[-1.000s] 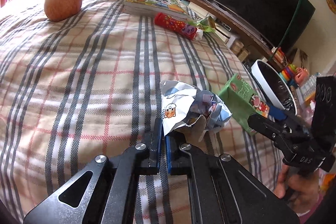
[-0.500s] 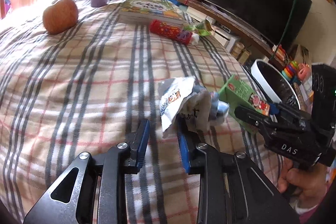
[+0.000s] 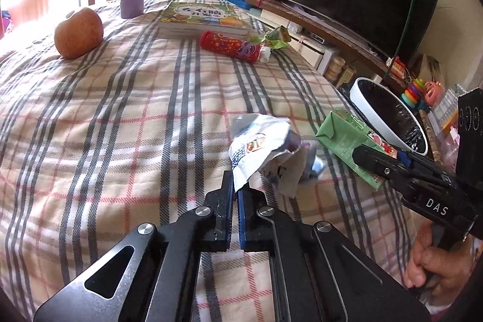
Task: Collect trash
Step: 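Lift both held items and carry them toward the black bin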
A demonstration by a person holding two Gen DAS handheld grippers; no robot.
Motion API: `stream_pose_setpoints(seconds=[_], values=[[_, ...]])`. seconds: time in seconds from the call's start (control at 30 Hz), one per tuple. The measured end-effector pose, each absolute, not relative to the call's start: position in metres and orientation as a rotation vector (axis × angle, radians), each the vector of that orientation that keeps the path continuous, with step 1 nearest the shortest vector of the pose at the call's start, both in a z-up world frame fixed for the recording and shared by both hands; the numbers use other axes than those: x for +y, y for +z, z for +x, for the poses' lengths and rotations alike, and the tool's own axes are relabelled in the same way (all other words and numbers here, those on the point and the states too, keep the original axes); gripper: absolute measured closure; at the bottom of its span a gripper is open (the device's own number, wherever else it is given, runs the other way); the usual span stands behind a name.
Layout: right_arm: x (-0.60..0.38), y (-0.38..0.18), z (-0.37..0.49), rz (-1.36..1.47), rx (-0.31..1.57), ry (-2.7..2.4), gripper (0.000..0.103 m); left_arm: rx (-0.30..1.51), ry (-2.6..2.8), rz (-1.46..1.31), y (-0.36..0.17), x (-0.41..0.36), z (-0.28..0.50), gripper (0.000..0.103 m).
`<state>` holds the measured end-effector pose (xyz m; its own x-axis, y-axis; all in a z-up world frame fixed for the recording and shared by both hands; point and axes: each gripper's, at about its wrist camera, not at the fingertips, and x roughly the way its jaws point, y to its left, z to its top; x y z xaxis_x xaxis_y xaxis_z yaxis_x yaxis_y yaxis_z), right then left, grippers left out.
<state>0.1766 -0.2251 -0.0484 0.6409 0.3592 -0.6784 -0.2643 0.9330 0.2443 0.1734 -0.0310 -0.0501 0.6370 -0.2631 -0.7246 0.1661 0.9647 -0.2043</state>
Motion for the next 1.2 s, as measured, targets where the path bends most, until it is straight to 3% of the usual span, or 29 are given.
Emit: stream_pose_setpoints(seconds=[0.77, 0.8, 0.87, 0.9, 0.97, 1.0, 1.2], values=[[-0.231, -0.054, 0.167, 0.126, 0.839, 0.375, 0.053, 0.885, -0.293, -0.119, -0.051, -0.046, 0.163, 0.099], [-0.231, -0.054, 0.168, 0.119, 0.843, 0.382, 0.052, 0.887, -0.292, -0.116, -0.051, -0.045, 0.163, 0.098], [-0.230, -0.053, 0.168, 0.097, 0.844, 0.395, 0.033, 0.890, -0.295, -0.110, -0.052, -0.045, 0.162, 0.088], [-0.231, -0.051, 0.168, 0.085, 0.838, 0.403, 0.030, 0.889, -0.294, -0.103, -0.052, -0.045, 0.162, 0.086], [-0.232, -0.046, 0.166, 0.049, 0.821, 0.409, 0.028, 0.887, -0.291, -0.088, -0.052, -0.044, 0.160, 0.071], [-0.232, -0.044, 0.166, 0.022, 0.816, 0.410, 0.028, 0.887, -0.290, -0.084, -0.052, -0.044, 0.159, 0.068], [-0.227, -0.039, 0.173, -0.068, 0.818, 0.455, 0.029, 0.854, -0.316, -0.045, -0.044, -0.042, 0.159, 0.067]])
